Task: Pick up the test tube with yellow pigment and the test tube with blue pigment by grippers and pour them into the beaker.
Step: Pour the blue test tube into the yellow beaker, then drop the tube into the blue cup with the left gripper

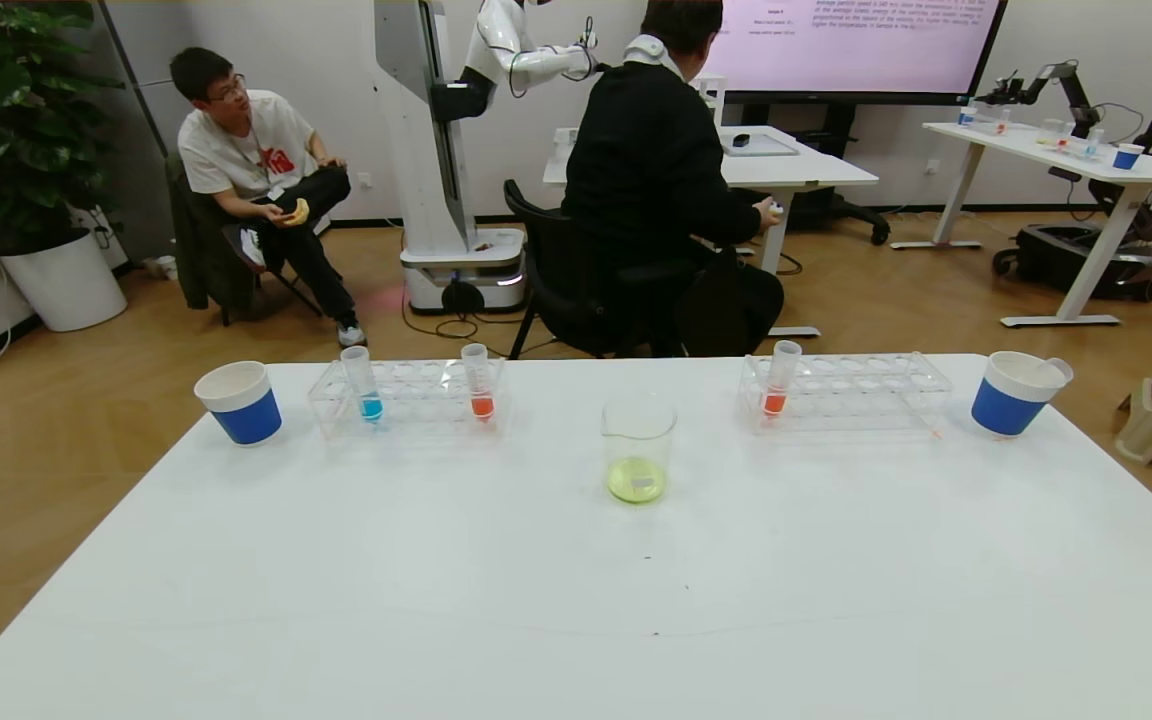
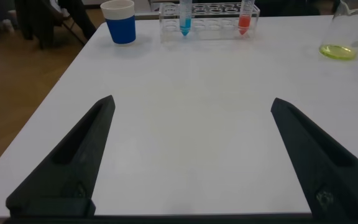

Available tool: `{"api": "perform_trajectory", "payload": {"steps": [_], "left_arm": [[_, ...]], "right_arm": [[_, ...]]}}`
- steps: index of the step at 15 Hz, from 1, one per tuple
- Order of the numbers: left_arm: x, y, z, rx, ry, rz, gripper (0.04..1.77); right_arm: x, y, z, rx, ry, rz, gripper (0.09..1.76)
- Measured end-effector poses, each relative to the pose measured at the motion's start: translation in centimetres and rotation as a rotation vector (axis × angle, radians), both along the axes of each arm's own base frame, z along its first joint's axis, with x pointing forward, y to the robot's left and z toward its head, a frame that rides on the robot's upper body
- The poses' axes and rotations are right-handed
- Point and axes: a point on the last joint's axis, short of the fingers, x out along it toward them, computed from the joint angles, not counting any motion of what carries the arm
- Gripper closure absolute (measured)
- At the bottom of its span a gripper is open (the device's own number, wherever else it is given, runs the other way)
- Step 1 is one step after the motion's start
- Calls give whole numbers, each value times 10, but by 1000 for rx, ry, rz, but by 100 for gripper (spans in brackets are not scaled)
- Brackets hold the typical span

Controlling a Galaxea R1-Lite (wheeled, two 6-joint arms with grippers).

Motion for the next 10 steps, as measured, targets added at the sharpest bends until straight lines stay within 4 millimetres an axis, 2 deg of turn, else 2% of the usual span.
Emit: {"api": "perform_trajectory", "payload": {"steps": [5,7,10], "left_arm": [[-1,0,2,15,4,-4,6],[-4,0,17,17,-19,-8,6],[-1,0,53,13,-32,-22,6]], "right_arm": [[0,0,0,0,0,0,12],[0,0,0,0,0,0,12],[0,0,0,0,0,0,12]]}}
